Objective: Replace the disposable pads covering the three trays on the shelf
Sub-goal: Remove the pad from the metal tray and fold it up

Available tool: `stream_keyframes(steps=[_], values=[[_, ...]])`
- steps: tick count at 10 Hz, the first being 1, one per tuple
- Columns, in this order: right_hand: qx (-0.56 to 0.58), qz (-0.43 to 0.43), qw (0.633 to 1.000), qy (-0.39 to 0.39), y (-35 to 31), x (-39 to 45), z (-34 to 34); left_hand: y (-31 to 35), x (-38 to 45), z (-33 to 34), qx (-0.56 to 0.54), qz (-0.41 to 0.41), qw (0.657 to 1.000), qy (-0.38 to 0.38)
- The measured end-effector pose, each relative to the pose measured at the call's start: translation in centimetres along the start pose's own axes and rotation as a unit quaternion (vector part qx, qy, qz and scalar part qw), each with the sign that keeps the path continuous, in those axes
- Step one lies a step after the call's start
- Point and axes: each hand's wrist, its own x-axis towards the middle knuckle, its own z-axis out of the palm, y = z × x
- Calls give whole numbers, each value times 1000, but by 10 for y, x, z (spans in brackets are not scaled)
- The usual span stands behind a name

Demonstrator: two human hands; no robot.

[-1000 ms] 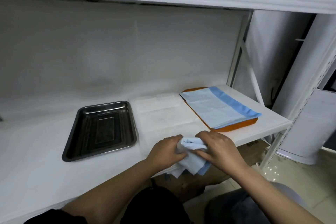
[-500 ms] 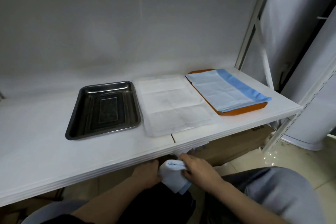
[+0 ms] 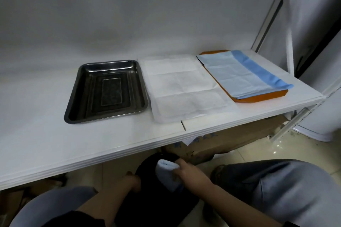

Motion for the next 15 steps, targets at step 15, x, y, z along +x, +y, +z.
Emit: stream_keyframes(steps=[15], values=[[37,221,961,-162,112,-3,53,109,85,-47,-232,172,948,130]])
